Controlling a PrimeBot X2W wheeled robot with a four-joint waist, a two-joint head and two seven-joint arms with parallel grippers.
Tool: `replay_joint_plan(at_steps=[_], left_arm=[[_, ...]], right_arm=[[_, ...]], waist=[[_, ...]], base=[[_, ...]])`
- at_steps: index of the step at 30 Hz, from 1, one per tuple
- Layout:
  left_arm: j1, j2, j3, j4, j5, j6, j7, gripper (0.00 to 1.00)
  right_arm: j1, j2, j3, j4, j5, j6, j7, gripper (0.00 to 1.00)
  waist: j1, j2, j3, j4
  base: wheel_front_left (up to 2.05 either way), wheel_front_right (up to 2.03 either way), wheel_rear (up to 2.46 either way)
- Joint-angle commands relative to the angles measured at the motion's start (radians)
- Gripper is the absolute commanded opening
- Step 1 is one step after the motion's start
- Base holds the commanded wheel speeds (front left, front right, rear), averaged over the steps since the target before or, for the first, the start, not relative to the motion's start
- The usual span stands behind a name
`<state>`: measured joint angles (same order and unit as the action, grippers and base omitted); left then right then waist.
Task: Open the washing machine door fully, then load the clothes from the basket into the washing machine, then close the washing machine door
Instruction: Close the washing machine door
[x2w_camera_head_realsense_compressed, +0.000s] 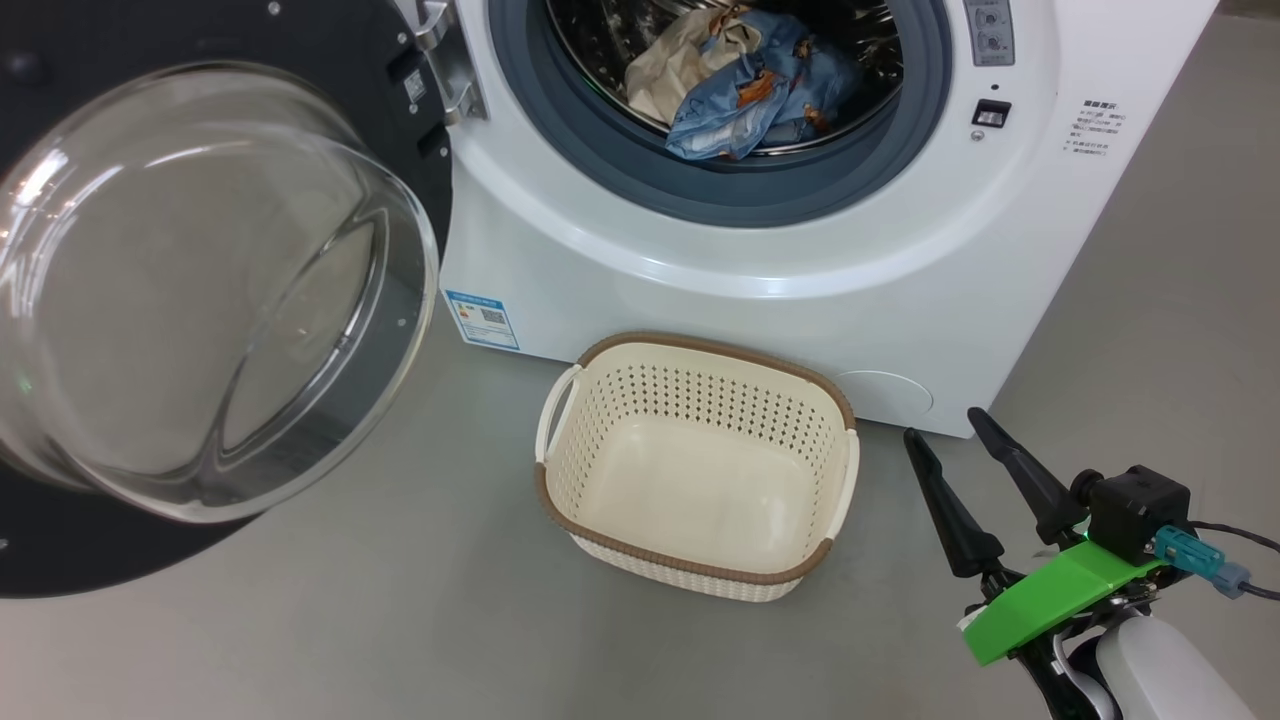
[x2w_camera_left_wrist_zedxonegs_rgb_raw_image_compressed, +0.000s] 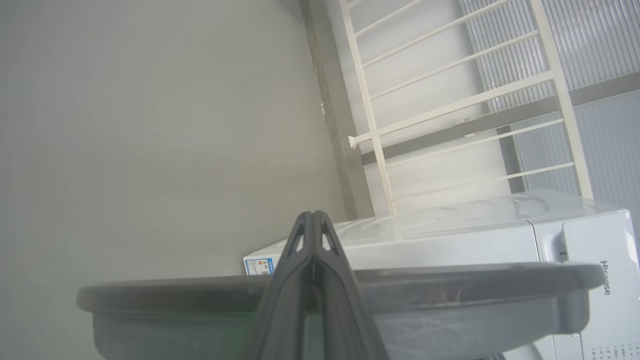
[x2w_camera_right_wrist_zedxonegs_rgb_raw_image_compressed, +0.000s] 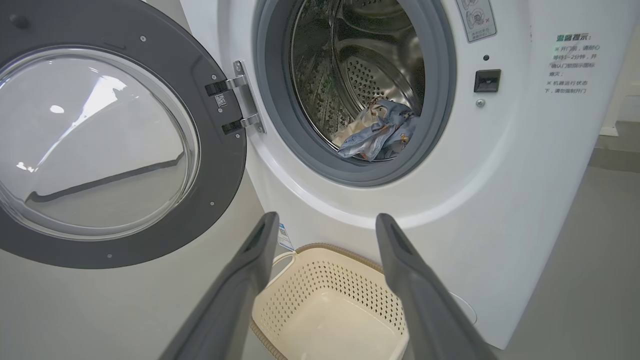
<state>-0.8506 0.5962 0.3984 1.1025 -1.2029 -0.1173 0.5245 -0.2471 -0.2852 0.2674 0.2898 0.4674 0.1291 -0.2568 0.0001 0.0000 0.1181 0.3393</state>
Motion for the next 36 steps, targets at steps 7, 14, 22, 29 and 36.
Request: replay_joint_plan(at_steps=[7, 14, 22, 29, 36], left_arm=[[0.030, 0.024, -0.034, -0.078, -0.029, -0.013, 0.156, 0.00], [0.088, -0.010, -0.058, -0.180, -0.063, -0.013, 0.257, 0.00], [0.183, -0.067, -0.075, -0.352, -0.118, -0.008, 0.384, 0.00], [0.277, -0.127, -0.089, -0.587, -0.170, 0.063, 0.500, 0.00], [0.390, -0.208, -0.095, -0.896, -0.228, 0.209, 0.579, 0.00]], right_arm=[[0.002, 0.015, 0.006, -0.020, -0.007, 0.002, -0.005, 1.00], [0.016, 0.036, -0.006, -0.022, -0.001, 0.002, -0.005, 1.00], [0.031, 0.072, -0.027, -0.027, 0.003, 0.002, -0.005, 1.00], [0.053, 0.103, -0.040, -0.034, 0.005, 0.002, -0.005, 1.00], [0.078, 0.119, -0.056, -0.043, 0.007, 0.002, -0.005, 1.00]], waist=[[-0.0001, 0.0000, -0.021, 0.011], [-0.0001, 0.0000, -0.042, 0.023], [-0.0001, 0.0000, -0.067, 0.038], [-0.0001, 0.0000, -0.100, 0.037], [-0.0001, 0.0000, -0.118, 0.021]], base=[[0.00, 0.00, 0.00], [0.00, 0.00, 0.00], [0.00, 0.00, 0.00], [0.00, 0.00, 0.00], [0.00, 0.00, 0.00]])
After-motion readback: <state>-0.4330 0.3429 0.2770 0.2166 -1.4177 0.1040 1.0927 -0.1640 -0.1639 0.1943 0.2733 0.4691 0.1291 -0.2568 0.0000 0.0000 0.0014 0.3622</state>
